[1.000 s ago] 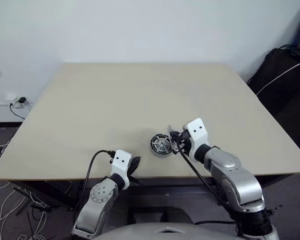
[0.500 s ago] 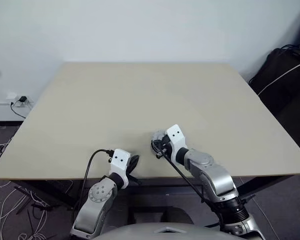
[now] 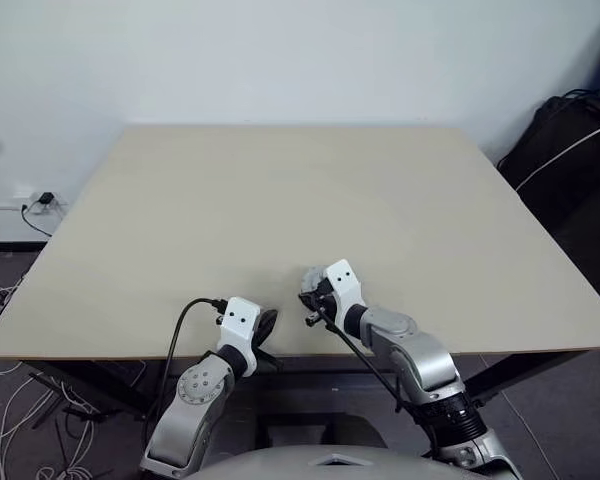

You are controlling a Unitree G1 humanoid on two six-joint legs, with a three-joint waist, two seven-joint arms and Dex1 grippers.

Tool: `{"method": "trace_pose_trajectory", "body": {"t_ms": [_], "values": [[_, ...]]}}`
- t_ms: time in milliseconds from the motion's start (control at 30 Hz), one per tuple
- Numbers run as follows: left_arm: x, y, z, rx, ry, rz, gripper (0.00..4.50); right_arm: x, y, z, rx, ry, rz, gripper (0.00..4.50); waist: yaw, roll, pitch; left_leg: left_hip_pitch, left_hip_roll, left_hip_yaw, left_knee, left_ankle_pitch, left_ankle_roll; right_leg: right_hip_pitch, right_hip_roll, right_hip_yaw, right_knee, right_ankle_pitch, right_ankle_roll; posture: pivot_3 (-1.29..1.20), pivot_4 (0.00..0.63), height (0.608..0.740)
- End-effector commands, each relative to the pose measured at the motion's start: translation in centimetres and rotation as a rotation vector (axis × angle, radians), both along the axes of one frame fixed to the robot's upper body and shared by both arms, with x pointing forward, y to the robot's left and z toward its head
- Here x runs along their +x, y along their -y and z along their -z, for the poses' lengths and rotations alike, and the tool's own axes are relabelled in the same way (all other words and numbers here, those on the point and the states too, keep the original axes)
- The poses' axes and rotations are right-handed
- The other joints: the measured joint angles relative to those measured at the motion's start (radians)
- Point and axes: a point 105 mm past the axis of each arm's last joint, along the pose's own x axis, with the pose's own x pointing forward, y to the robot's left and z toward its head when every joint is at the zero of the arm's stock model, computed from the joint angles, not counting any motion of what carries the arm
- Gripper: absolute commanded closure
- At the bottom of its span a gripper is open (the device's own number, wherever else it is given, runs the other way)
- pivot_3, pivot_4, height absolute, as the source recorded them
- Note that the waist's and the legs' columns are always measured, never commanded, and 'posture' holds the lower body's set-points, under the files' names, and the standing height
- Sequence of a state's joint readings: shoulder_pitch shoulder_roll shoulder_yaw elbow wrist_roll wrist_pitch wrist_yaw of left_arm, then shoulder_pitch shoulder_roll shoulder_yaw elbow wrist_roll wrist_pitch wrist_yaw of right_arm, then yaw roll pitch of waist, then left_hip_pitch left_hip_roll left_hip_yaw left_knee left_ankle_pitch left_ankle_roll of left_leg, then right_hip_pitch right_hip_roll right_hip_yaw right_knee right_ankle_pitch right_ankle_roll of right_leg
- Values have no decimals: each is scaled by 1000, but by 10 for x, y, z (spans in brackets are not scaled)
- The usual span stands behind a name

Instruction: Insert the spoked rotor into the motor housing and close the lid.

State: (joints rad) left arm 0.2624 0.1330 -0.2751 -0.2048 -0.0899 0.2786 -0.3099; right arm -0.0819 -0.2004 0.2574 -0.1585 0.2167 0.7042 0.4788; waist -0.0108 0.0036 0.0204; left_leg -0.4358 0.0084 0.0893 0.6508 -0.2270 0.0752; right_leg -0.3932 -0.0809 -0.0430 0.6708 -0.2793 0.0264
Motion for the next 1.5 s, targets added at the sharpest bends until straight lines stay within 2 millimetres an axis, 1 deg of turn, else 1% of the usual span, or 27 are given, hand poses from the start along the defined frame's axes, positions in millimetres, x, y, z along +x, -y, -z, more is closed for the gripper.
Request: {"method": "trace_pose_trajectory", "body": {"t_ms": [33,100,167,300,333,433,533,767,800,967,1200,1500], "values": [[4,2,-17,-13,60,6,4500,-1,-8,-43,114,143,-64,4456,-1,0,0,0,0,0,0,0,0,0,0,0,0,0,0,0,0,740],[4,2,-17,-14,59,8,4500,-4,-8,-66,179,219,-84,4456,-1,1,0,0,0,0,-1,0,0,-1,0,0,-1,0,0,0,0,740],[4,3,-17,-15,59,11,4500,-3,-5,-77,204,270,-74,4456,-1,0,0,0,0,0,-1,0,0,0,0,0,-1,0,0,0,0,740],[5,5,-16,-18,59,18,4500,10,10,-89,197,392,25,4456,0,0,0,0,0,0,-1,0,0,0,0,0,-2,0,0,0,0,740],[5,6,-16,-19,59,20,4500,14,16,-87,181,404,61,4287,0,0,0,0,0,0,-1,0,0,0,0,0,-2,0,0,0,0,740],[6,7,-16,-21,59,23,4500,21,27,-73,85,427,94,3558,0,0,0,0,0,0,-1,0,0,0,0,0,-2,0,0,0,0,740],[6,8,-16,-22,60,26,4500,24,35,-59,16,427,91,2506,0,0,0,0,0,0,-1,0,0,0,0,0,-2,0,0,0,0,740],[6,8,-17,-22,63,27,4500,26,44,-40,-7,361,58,197,0,0,0,1,0,0,-1,0,0,2,1,0,-2,0,0,0,0,740],[7,7,-17,-21,64,26,4500,26,45,-38,-5,349,51,23,0,0,0,1,0,0,-1,0,0,2,1,0,-2,0,0,0,0,740],[7,6,-17,-20,66,23,4500,25,43,-33,2,315,14,23,0,0,0,1,0,0,-1,0,0,2,1,0,-2,0,0,0,0,740],[7,5,-18,-20,68,19,4500,34,41,-23,-15,283,12,23,0,0,0,1,0,0,0,0,0,2,1,0,-2,1,0,0,0,740],[7,3,-18,-20,68,1,4500,39,39,-13,-36,257,-6,23,0,1,-1,1,0,0,0,0,0,2,1,0,-2,1,0,0,0,740]]}}
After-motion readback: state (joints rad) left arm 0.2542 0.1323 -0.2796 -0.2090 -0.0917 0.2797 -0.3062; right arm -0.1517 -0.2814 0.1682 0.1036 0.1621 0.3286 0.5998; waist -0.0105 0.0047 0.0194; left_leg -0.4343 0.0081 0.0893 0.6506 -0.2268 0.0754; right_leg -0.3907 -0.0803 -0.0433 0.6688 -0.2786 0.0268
